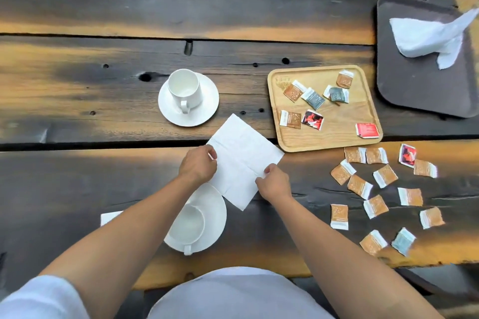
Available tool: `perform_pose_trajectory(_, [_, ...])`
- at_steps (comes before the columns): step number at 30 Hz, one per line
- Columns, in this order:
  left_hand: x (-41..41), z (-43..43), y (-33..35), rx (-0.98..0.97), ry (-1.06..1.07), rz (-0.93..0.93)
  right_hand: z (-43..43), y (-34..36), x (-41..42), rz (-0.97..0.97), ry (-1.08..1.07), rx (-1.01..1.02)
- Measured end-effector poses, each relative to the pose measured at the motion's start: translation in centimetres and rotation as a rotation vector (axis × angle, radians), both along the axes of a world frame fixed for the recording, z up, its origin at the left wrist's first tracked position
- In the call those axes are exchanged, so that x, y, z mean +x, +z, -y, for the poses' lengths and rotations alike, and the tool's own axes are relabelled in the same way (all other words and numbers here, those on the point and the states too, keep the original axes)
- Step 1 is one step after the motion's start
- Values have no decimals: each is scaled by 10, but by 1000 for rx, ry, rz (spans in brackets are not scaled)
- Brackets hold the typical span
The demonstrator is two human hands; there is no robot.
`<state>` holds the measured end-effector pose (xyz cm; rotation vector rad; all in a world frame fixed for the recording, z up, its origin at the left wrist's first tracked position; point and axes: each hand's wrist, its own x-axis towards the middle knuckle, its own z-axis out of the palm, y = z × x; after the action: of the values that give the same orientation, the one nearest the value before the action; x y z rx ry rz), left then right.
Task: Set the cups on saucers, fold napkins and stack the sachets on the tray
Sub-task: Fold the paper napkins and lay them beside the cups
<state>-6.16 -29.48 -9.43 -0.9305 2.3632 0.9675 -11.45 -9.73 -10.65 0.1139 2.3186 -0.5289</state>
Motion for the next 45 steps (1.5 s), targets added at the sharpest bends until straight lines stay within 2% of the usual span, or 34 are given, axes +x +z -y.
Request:
perform_pose_trajectory(7, [-23,-4,-27,-161,41,-53,0,-19,-22,-153,-242,35])
perform_pose_trajectory(13, [-36,2,-40,-116,104,-51,6,-31,-37,-146,-533,-104])
perform_pose_trajectory(19, [-45,10,-43,18,257,-127,16,-31,-43,-118,-596,-205])
perform_pose_trajectory(24, [-52,14,-44,174,400,-118,25,-18,-52,-10,-692,-437])
perform_pose_trajectory(27, [-53,15,-43,426,553,-194,26,-10,-65,42,-719,-542])
perform_pose_trajectory(29, [-52,15,-40,543,571,-245,26,-5,-74,61,-709,-577])
perform_pose_trajectory(38, [-49,24,-25,543,557,-427,13,23,-94,-120,-455,-738])
perform_pose_trajectory(45, [-37,25,-20,473,534,-445,-5,25,-69,-180,-188,-637])
